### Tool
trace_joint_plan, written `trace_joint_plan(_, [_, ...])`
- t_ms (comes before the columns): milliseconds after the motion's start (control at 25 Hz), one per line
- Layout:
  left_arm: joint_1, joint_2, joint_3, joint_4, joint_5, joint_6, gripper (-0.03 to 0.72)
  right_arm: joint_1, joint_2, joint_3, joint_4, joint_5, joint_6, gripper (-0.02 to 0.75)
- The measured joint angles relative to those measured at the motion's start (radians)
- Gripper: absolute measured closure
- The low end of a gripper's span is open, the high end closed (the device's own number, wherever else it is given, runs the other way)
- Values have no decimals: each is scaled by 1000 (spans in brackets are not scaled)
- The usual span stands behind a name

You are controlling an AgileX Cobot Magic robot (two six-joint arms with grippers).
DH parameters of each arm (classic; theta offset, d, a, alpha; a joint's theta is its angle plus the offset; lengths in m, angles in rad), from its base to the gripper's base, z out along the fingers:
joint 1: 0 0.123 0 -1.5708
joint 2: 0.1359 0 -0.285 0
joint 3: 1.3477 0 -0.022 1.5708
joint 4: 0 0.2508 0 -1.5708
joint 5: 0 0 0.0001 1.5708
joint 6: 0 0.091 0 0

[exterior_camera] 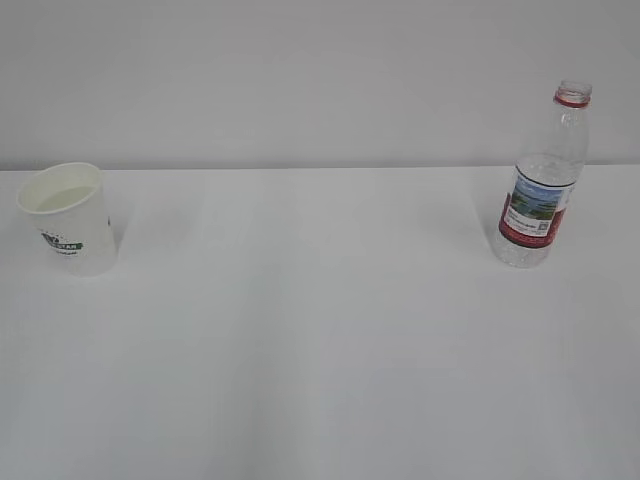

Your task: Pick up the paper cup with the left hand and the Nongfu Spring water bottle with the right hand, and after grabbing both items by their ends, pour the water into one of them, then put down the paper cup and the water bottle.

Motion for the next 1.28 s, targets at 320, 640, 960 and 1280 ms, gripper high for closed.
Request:
trace_joint_plan(320, [0, -18, 3, -6, 18, 2, 157, 0, -110, 29, 6, -37, 3, 144])
trace_joint_plan(640, [0, -18, 3, -6, 18, 2, 162, 0, -216, 29, 7, -41, 3, 144])
trace_joint_plan(960, [0, -18, 4, -6, 18, 2, 165, 0, -216, 31, 7, -41, 3, 144])
trace_joint_plan(1280, [0, -18, 11, -16, 19, 2, 165, 0, -216, 31, 9, -41, 3, 145])
